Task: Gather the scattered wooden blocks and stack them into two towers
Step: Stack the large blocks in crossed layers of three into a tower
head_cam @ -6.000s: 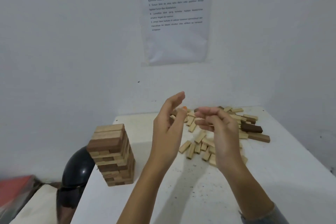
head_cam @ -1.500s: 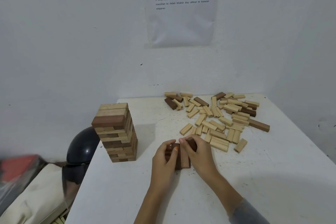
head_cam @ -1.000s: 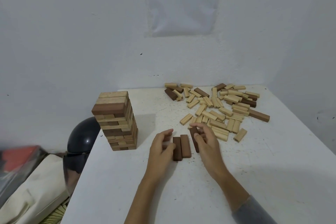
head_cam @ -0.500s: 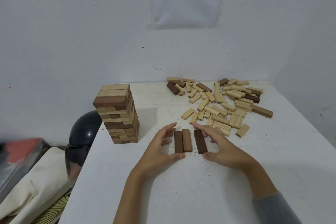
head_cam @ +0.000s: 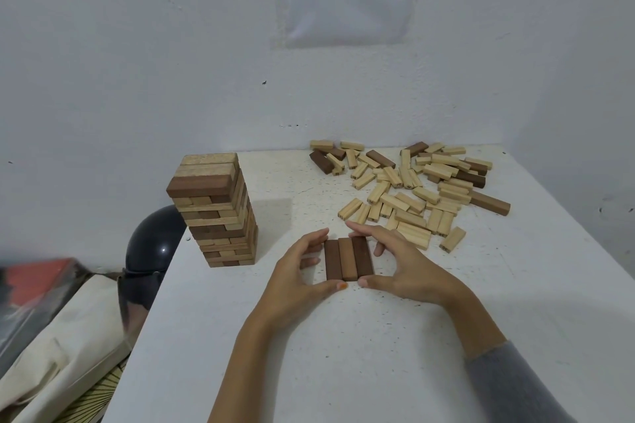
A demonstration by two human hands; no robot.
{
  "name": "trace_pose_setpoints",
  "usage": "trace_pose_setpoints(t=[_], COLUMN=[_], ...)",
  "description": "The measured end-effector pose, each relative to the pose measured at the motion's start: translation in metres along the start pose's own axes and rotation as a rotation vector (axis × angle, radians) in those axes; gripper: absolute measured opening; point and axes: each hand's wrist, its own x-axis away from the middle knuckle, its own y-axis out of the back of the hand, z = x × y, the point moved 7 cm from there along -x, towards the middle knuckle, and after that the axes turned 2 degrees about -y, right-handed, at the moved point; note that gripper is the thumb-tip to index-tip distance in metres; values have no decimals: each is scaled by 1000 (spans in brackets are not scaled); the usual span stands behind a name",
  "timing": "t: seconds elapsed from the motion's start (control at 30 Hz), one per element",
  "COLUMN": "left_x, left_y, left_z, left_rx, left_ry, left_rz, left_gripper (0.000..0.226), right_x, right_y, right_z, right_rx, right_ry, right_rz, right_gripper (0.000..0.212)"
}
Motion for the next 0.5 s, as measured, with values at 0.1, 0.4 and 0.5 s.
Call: trace_pose_setpoints(t=[0.1,0.4,0.5], left_x=[0,0,0], left_y=[-1,0,1], left_z=[0,0,1], left_rx=[-15,5,13], left_ry=[-11,-11,-6], left_rz=[6,-14,-21], left_gripper=[76,76,76], right_x=[-2,-1,0], right_y=[0,-2,-3], right_z=[0,-4,-5], right_rx=[2,8,14], right_ry=[-5,-5,-3], right_rz=[19,-26,-37], right_gripper=[88,88,89])
